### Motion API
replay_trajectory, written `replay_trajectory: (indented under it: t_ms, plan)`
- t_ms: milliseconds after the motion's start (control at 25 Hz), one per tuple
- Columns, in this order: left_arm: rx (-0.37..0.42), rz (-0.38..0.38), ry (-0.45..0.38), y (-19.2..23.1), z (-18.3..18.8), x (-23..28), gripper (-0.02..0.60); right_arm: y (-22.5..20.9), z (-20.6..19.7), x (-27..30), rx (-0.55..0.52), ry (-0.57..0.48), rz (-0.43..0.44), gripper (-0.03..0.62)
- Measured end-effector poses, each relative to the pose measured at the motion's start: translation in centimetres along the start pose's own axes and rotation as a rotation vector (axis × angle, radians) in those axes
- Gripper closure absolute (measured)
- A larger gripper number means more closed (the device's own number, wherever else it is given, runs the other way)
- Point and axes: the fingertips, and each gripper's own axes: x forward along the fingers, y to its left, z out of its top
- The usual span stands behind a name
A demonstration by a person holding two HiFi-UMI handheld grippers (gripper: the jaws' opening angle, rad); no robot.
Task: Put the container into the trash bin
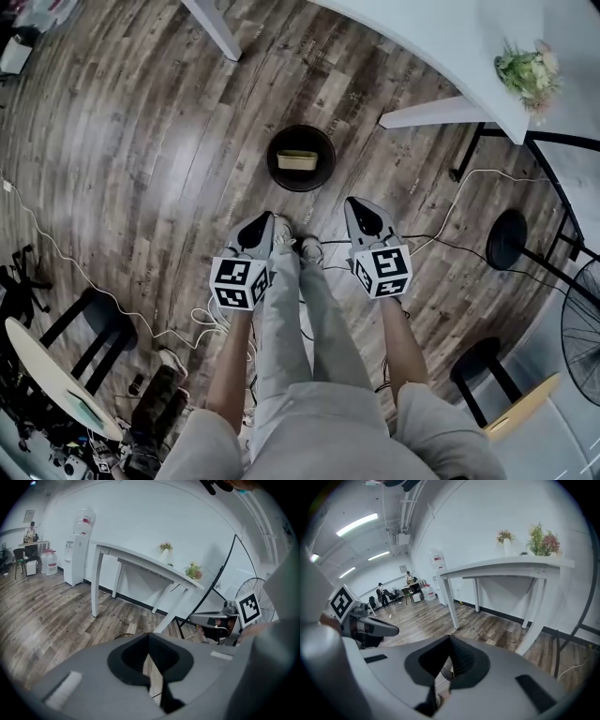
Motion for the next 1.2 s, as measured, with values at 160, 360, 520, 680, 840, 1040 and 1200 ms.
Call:
replay_trajectory:
  t_ms: [160,360,520,680,840,1040,1200]
  plan:
    - [0.013,-0.002,-0.036,-1.0,2.1,-1.4,0.571,0.2,2.0,-1.3,-0.016,-0.024,-0.002,0.580]
    - [0.029,0.006,-0.074,-1.9,4.2,-3.4,0.571,0.7,4.6,-3.0,-0.039,-0.060,-0.004,0.580]
    - [0.045,0.015,-0.102,-2.8,5.7,-5.3,0.571,1.1,5.9,-4.9,-0.041,-0.083,-0.013,0.580]
    - [0.063,0.022,-0.129,-3.6,7.5,-7.2,0.571,1.5,7.1,-6.6,-0.043,-0.097,-0.021,0.580]
    - [0.076,0.031,-0.158,-4.6,9.1,-9.1,0.571,2.0,8.4,-8.6,-0.050,-0.115,-0.028,0.580]
    - [0.093,0.040,-0.185,-5.7,10.6,-11.5,0.571,2.6,10.3,-10.9,-0.061,-0.142,-0.036,0.580]
    - [0.096,0.051,-0.207,-6.5,11.5,-13.5,0.571,3.3,11.7,-12.9,-0.066,-0.165,-0.041,0.580]
